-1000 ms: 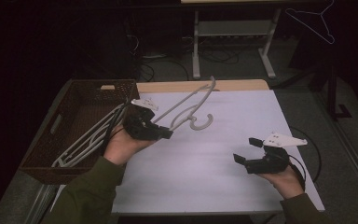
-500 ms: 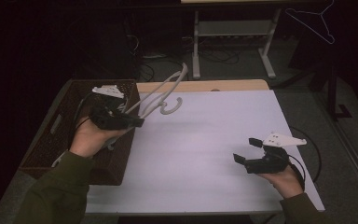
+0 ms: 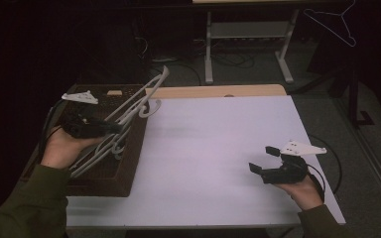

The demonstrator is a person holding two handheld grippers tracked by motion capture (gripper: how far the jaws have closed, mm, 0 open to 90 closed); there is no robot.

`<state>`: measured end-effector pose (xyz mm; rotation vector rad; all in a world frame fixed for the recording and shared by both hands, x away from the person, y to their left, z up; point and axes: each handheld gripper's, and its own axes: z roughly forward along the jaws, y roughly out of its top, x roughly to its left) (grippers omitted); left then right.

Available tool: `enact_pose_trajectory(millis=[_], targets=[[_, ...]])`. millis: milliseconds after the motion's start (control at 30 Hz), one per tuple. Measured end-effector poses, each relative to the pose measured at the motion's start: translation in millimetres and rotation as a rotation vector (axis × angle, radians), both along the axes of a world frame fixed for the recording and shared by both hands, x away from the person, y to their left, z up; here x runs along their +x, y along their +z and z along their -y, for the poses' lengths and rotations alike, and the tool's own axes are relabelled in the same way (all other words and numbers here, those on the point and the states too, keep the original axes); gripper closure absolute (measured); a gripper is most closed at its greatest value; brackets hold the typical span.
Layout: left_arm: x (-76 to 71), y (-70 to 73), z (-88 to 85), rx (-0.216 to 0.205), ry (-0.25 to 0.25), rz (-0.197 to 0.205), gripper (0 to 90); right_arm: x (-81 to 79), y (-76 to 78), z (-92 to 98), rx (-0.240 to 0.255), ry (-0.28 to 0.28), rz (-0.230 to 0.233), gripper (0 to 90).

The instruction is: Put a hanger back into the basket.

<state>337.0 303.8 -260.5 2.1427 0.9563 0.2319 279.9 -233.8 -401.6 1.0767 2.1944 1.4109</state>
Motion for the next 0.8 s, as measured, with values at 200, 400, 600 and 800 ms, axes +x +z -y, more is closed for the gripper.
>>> enact_pose_trajectory(millis=[200, 400, 600, 800], targets=[[-4.8, -3.0, -25.4, 0.013, 0.034, -0.006, 82.0, 0.3, -0.4, 0.3, 0.0, -0.003, -0.003, 11.1], [-10.2, -9.6, -48.3, 0.027, 0.067, -0.013, 82.0, 0.8, -0.9, 0.3, -0.001, -0.006, -0.007, 11.1], [-13.2, -18.6, -66.5, 0.038, 0.091, -0.032, 82.0, 1.4, -1.2, 0.5, -0.002, -0.009, -0.007, 11.1], [-13.5, -27.8, -76.0, 0.042, 0.097, -0.04, 82.1, 1.5, -1.2, 0.5, -0.005, -0.009, -0.003, 11.1]])
